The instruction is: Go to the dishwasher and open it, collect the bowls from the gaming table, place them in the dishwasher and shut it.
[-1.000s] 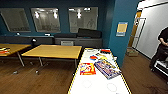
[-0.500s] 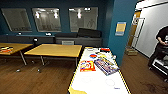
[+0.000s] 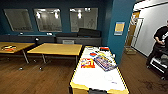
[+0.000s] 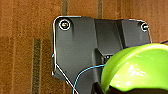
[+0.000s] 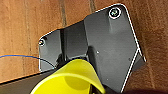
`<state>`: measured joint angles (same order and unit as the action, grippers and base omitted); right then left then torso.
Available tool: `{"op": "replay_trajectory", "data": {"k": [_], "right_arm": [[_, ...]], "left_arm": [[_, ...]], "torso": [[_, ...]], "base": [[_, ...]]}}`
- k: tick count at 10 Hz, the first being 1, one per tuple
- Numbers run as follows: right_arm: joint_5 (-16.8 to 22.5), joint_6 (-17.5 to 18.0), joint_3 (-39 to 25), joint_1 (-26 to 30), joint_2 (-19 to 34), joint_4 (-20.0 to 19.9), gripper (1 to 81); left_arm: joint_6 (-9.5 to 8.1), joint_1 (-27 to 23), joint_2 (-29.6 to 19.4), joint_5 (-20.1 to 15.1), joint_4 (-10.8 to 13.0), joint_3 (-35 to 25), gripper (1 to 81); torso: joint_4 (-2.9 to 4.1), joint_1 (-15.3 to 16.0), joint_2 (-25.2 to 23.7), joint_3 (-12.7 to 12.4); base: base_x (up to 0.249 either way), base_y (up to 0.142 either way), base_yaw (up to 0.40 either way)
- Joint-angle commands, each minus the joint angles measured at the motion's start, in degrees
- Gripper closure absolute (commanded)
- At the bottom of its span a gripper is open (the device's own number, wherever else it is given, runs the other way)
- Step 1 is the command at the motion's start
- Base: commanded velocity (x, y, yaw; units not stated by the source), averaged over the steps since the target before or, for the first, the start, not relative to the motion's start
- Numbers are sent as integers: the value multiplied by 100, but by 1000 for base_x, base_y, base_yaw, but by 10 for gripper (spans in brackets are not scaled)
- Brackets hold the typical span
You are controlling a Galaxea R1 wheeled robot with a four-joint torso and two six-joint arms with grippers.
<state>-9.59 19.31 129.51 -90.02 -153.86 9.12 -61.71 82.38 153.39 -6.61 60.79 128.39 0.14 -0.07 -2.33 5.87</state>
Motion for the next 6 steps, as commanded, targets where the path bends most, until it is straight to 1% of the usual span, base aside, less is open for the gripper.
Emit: {"op": "replay_trajectory", "data": {"k": [1, 6], "right_arm": [[239, -6, -32, 225, 116, 90, 811], [247, -6, 20, 242, 63, 108, 811]], "left_arm": [[10, -288, -45, -227, 99, 90, 811], [10, -297, -28, -227, 90, 125, 811]], "torso": [[0, 7, 0, 0], [0, 7, -2, 0]], "base": [[-169, 0, 0], [-176, 0, 0]]}}
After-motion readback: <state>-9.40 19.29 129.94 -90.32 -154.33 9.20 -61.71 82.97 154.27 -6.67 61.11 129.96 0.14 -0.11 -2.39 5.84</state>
